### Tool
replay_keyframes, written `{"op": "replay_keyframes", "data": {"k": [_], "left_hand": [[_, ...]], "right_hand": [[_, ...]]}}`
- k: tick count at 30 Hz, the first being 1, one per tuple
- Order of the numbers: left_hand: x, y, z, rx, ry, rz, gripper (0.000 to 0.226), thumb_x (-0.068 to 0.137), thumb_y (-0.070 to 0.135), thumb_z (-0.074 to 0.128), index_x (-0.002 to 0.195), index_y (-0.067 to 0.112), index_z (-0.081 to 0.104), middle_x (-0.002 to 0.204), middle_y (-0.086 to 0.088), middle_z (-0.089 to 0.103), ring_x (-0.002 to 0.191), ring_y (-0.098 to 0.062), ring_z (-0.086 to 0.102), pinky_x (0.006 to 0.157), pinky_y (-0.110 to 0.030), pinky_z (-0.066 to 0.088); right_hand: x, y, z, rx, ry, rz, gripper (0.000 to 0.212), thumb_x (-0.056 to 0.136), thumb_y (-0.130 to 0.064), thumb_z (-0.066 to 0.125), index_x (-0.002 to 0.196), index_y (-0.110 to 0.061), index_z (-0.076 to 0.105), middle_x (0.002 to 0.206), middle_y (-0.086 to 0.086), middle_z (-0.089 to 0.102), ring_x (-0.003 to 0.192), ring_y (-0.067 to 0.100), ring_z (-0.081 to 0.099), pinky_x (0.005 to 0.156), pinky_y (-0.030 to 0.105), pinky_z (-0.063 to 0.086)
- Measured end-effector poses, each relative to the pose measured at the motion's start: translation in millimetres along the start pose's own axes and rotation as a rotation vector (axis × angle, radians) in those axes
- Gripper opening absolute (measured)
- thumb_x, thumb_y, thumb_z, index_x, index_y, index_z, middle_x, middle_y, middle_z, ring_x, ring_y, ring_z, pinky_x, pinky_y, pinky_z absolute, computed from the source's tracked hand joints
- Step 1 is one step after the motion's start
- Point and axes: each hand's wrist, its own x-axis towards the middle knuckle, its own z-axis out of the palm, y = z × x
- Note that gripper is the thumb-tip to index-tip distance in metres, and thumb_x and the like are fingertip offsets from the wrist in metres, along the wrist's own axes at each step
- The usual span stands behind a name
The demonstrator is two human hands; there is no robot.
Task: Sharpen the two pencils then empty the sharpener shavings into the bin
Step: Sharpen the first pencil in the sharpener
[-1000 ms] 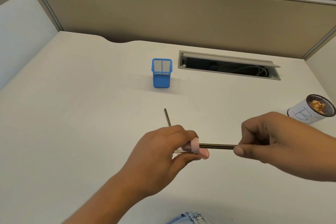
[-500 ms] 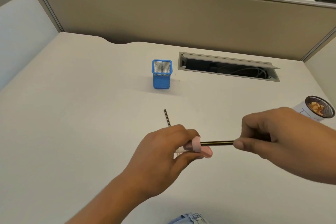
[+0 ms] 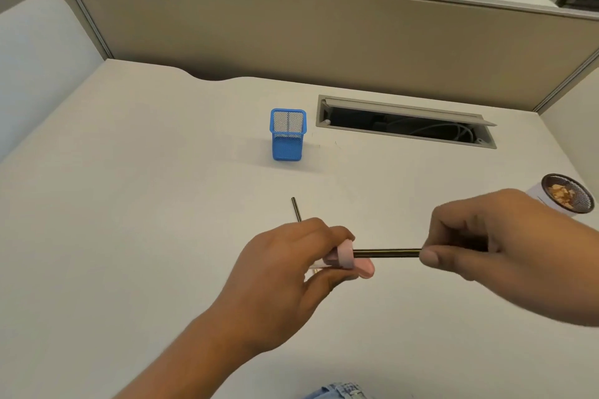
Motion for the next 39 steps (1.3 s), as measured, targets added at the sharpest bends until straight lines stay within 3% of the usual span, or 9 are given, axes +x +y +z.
{"op": "replay_keyframes", "data": {"k": [6, 12, 18, 24, 28, 31, 34, 37, 39], "left_hand": [[-1, -1, 3, 0.001, -0.025, 0.003, 0.021, 0.095, 0.039, 0.060, 0.116, 0.036, 0.061, 0.091, 0.029, 0.059, 0.081, 0.008, 0.055, 0.068, -0.013, 0.043], [-3, 1, 4, -0.143, 0.015, -0.100, 0.027, 0.092, 0.047, 0.056, 0.118, 0.040, 0.060, 0.094, 0.033, 0.060, 0.077, 0.012, 0.053, 0.066, -0.001, 0.036], [-1, -1, 3, 0.057, -0.051, -0.027, 0.028, 0.094, 0.048, 0.053, 0.115, 0.032, 0.062, 0.095, 0.020, 0.065, 0.082, 0.003, 0.057, 0.070, -0.014, 0.045], [1, -4, 2, -0.144, -0.097, -0.107, 0.020, 0.091, 0.048, 0.059, 0.106, 0.037, 0.063, 0.089, 0.024, 0.063, 0.073, 0.004, 0.052, 0.063, -0.007, 0.034], [3, -2, 0, -0.245, -0.063, -0.116, 0.021, 0.090, 0.049, 0.059, 0.106, 0.036, 0.064, 0.086, 0.019, 0.063, 0.065, -0.006, 0.047, 0.058, -0.013, 0.035], [4, -1, -2, -0.076, -0.032, -0.070, 0.021, 0.092, 0.047, 0.058, 0.109, 0.036, 0.063, 0.088, 0.024, 0.060, 0.074, 0.002, 0.053, 0.064, -0.010, 0.038], [2, 0, 0, 0.024, -0.040, -0.038, 0.023, 0.093, 0.047, 0.057, 0.111, 0.034, 0.062, 0.092, 0.020, 0.063, 0.079, 0.001, 0.057, 0.067, -0.023, 0.049], [0, -2, 0, -0.027, -0.078, -0.082, 0.021, 0.092, 0.048, 0.059, 0.109, 0.037, 0.063, 0.091, 0.023, 0.062, 0.077, 0.004, 0.053, 0.065, -0.012, 0.039], [-1, -3, 1, -0.133, -0.099, -0.112, 0.021, 0.090, 0.049, 0.059, 0.106, 0.036, 0.064, 0.088, 0.021, 0.062, 0.071, -0.001, 0.050, 0.061, -0.009, 0.034]], "right_hand": [[3, 4, -5, -0.131, 0.055, -0.164, 0.038, 0.075, -0.080, 0.038, 0.089, -0.049, 0.053, 0.082, -0.031, 0.065, 0.067, -0.002, 0.062, 0.047, 0.018, 0.043], [3, 13, 2, -0.597, 0.403, -0.730, 0.021, 0.095, -0.020, 0.065, 0.083, -0.005, 0.073, 0.078, 0.011, 0.071, 0.057, 0.034, 0.062, 0.045, 0.039, 0.049], [1, 3, 5, -0.050, 0.026, -0.049, 0.024, 0.078, -0.068, 0.049, 0.081, -0.046, 0.059, 0.062, -0.024, 0.065, 0.050, 0.003, 0.057, 0.035, 0.017, 0.040], [3, 11, 0, -0.372, 0.200, -0.422, 0.013, 0.089, -0.037, 0.070, 0.089, -0.034, 0.058, 0.065, -0.016, 0.061, 0.054, 0.000, 0.055, 0.043, 0.023, 0.044], [3, 14, -3, -0.605, 0.383, -0.706, 0.025, 0.096, -0.024, 0.065, 0.080, -0.006, 0.072, 0.069, 0.009, 0.069, 0.053, 0.035, 0.059, 0.045, 0.039, 0.048], [1, 0, -3, -0.366, 0.205, -0.388, 0.037, 0.096, -0.057, 0.050, 0.076, -0.031, 0.066, 0.054, -0.008, 0.062, 0.045, 0.014, 0.055, 0.037, 0.028, 0.041], [3, 0, -4, -0.064, 0.044, -0.053, 0.047, 0.062, -0.085, 0.031, 0.084, -0.051, 0.058, 0.068, -0.035, 0.062, 0.060, -0.006, 0.058, 0.038, 0.015, 0.037], [6, 0, -3, -0.146, 0.027, -0.171, 0.041, 0.067, -0.082, 0.036, 0.087, -0.050, 0.052, 0.073, -0.037, 0.061, 0.067, -0.006, 0.059, 0.043, 0.013, 0.035], [6, 1, -7, -0.285, 0.088, -0.302, 0.024, 0.079, -0.060, 0.063, 0.089, -0.042, 0.050, 0.062, -0.021, 0.059, 0.054, 0.002, 0.058, 0.043, 0.020, 0.043]]}}
